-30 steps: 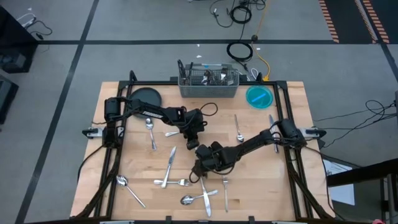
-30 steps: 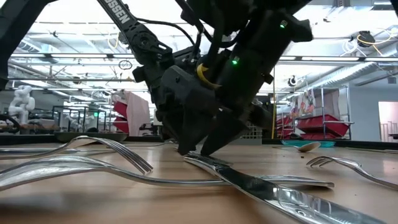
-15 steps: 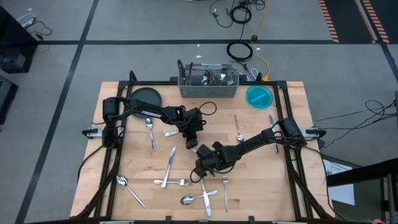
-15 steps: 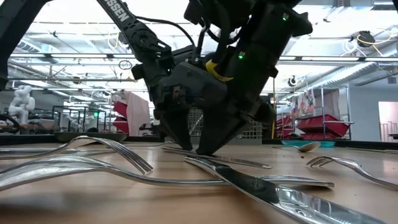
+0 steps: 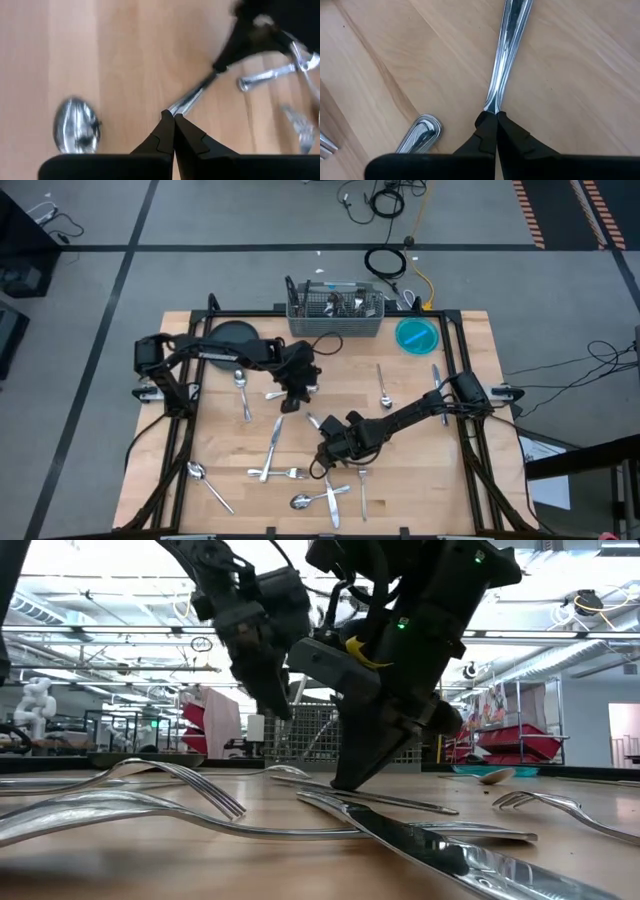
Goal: Sort silverware
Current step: Put the table knife into the silverware organizer
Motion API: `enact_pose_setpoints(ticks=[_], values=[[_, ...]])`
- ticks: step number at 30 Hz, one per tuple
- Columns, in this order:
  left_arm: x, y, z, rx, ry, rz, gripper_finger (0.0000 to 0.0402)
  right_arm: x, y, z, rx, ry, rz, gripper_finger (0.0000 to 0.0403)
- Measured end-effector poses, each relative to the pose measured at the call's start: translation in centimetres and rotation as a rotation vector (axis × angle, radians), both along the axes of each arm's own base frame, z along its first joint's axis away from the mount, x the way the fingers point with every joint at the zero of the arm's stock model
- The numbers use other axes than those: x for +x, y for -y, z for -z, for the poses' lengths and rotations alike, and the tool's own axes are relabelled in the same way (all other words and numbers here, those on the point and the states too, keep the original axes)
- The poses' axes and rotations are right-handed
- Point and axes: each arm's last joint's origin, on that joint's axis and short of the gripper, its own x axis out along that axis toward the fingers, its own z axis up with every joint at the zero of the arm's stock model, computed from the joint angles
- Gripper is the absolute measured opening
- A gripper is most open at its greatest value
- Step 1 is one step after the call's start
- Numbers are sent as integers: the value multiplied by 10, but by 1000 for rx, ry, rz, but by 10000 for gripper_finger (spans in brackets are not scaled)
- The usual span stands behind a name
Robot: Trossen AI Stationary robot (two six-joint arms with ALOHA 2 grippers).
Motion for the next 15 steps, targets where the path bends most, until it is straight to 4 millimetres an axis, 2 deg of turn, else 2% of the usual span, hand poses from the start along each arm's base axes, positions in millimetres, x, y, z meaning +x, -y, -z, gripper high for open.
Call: enact_pose_setpoints(ticks=[3,9,15], values=[[-3,5,4,76,-5,119,10,-3,-3,0,1,-15,1,0],[-9,14,33,150,-2,322,10,-6,-8,0,-2,-21,-6,0],[-8,15,34,217,62,415,34,-4,-6,0,10,-30,-29,0]])
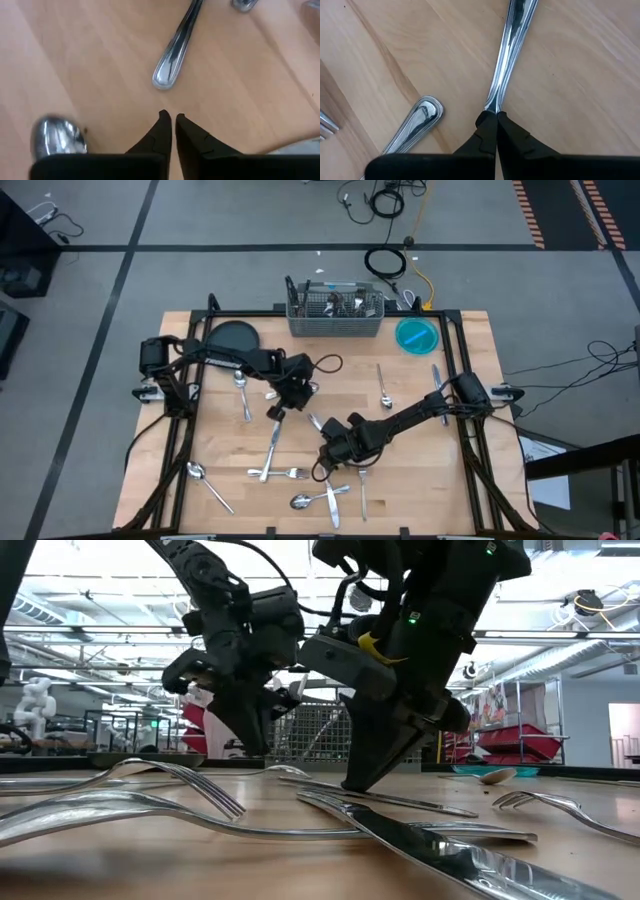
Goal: Sort silverware
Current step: Put the table knife into the silverware organizer
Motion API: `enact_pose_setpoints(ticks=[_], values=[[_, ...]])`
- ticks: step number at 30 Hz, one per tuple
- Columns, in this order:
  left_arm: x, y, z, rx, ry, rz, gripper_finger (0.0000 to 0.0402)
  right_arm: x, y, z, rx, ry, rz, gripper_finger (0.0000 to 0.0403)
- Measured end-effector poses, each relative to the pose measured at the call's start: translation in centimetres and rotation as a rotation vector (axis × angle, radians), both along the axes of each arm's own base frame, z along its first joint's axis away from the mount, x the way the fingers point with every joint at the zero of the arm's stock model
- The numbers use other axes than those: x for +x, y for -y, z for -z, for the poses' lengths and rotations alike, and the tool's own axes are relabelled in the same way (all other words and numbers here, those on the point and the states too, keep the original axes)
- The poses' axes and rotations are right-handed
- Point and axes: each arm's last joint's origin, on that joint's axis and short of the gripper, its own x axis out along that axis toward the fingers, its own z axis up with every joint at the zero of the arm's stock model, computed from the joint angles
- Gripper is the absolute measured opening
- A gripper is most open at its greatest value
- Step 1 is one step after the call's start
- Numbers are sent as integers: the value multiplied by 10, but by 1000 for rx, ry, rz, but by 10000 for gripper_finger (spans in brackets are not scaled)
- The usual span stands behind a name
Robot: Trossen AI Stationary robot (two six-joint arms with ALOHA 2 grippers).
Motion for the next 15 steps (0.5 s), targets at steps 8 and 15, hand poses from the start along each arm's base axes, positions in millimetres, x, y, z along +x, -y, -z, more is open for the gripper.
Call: enact_pose_setpoints(ticks=[8,15], values=[[9,16,-3,15,83,59,134,5,7,-1,50,1,-24,0],[11,22,6,75,147,58,205,9,16,-1,89,-4,-46,0]])
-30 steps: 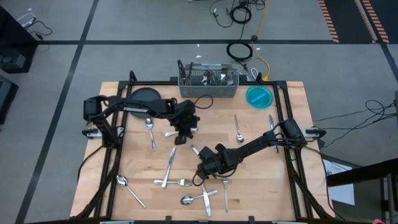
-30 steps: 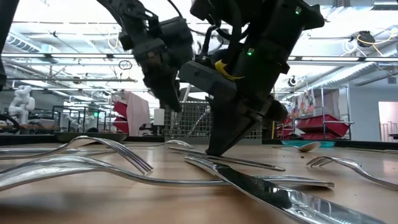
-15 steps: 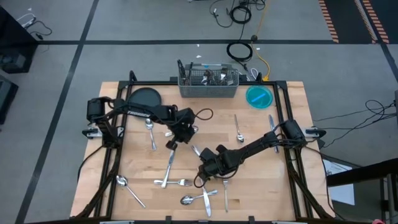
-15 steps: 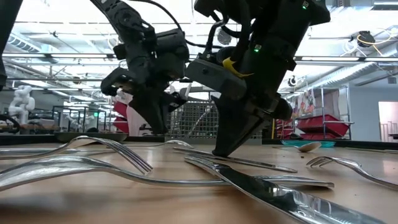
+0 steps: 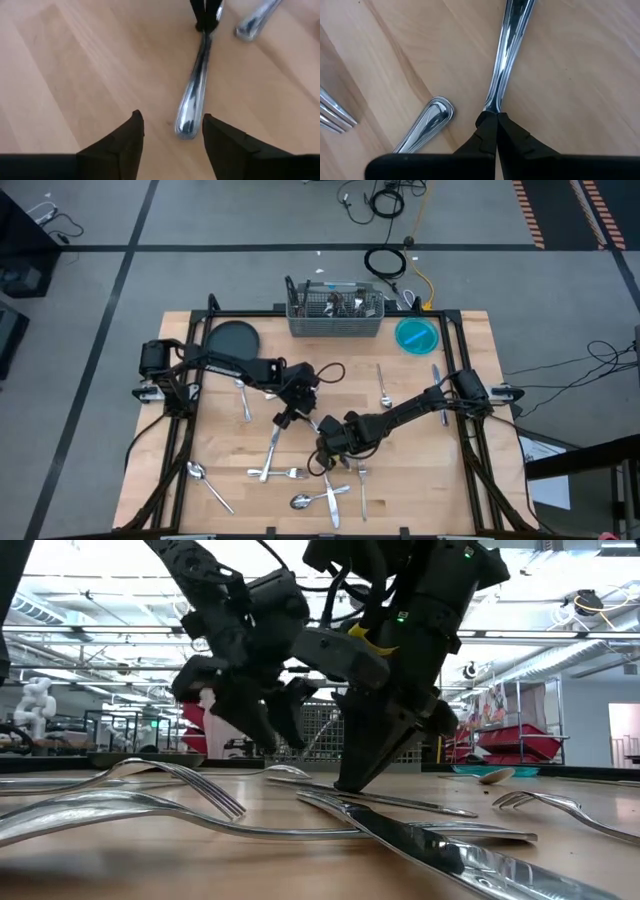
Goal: Sort silverware
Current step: Put the table knife into the silverware organizer
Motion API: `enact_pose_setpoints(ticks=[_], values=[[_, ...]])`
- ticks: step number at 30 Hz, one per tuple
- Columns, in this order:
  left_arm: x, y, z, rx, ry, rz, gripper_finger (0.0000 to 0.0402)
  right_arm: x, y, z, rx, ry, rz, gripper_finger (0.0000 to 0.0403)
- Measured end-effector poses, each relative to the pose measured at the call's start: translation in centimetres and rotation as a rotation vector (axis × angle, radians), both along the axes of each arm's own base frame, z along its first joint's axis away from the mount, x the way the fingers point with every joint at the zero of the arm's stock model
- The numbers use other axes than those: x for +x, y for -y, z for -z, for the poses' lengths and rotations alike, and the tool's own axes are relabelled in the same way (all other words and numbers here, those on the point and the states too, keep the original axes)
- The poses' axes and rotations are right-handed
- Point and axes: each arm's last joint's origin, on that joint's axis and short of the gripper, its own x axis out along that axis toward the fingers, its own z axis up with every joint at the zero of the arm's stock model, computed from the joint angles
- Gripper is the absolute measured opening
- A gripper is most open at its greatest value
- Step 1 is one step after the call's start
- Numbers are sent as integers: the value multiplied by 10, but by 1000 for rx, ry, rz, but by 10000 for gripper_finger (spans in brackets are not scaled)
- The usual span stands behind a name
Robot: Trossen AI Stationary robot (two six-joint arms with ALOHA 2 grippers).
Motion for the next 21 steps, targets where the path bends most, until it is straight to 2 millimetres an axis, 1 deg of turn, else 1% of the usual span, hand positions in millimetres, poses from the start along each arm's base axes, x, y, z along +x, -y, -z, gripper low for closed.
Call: enact_pose_setpoints(ticks=[3,5,8,15,17,21], values=[[-3,1,8,1,4,1,215,0,1,0,0,0,-3,0],[-9,1,15,-1,-23,0,217,0,1,0,-5,2,-4,0],[-12,2,20,0,-13,2,217,1,2,0,-6,3,0,0],[-8,4,21,-25,83,-23,217,4,7,0,9,10,-6,0],[-7,5,26,-42,79,-11,217,4,8,0,12,8,-11,0],[-6,8,43,-90,31,19,217,4,9,0,10,7,-13,0]])
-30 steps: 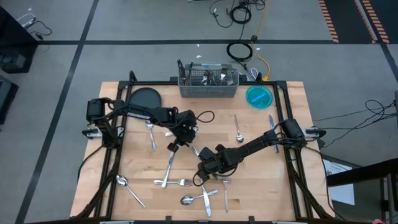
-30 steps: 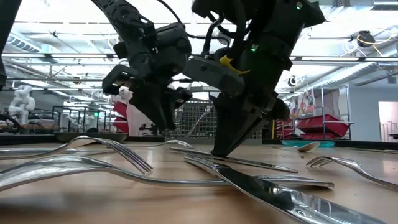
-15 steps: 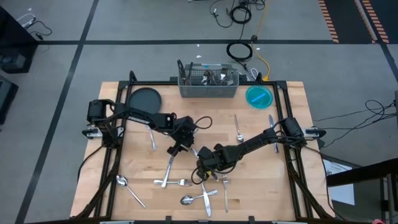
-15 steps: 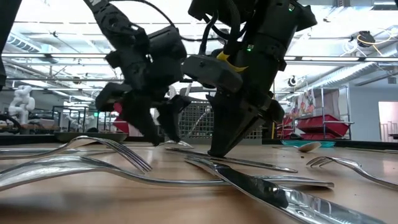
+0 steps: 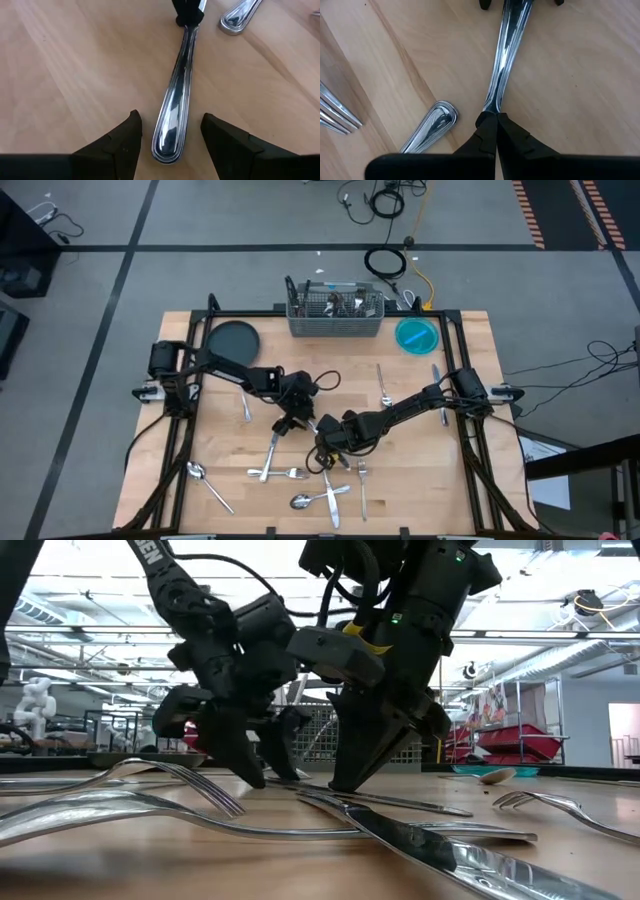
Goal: Sort silverware
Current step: Put the table knife into the silverware organizer
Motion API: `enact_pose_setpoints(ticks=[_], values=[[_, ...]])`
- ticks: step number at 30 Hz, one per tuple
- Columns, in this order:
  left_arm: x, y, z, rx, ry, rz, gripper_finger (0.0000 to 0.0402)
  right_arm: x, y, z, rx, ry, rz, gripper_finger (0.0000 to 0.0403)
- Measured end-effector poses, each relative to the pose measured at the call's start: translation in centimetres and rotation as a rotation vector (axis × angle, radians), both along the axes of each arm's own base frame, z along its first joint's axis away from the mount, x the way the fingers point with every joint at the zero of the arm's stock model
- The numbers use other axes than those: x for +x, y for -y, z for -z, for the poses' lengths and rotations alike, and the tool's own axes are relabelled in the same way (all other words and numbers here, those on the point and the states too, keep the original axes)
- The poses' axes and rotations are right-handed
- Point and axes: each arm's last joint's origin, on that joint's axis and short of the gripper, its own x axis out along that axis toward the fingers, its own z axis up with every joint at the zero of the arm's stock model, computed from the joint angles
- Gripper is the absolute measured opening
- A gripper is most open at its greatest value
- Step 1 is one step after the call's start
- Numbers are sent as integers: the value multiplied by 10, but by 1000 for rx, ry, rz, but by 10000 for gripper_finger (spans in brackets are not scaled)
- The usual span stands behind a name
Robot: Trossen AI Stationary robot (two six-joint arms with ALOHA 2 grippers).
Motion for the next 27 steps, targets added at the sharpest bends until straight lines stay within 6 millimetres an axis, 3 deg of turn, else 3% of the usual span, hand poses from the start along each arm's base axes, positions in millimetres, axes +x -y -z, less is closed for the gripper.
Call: enact_pose_setpoints(ticks=[8,11,15,18,23,27], values=[[4,5,18,-15,-30,15,205,0,1,0,-2,-1,-4,0],[6,5,29,-27,-47,20,155,0,1,0,-1,-2,-5,0],[7,5,34,-46,-42,32,55,0,1,0,-4,-4,-4,0],[8,1,34,-77,-51,-3,54,-1,2,-3,-25,7,2,0],[7,-4,24,-63,-49,-76,54,-9,1,-34,-186,82,-24,1],[5,-6,16,-44,-70,-134,53,-19,9,-87,-263,194,-1,1]])
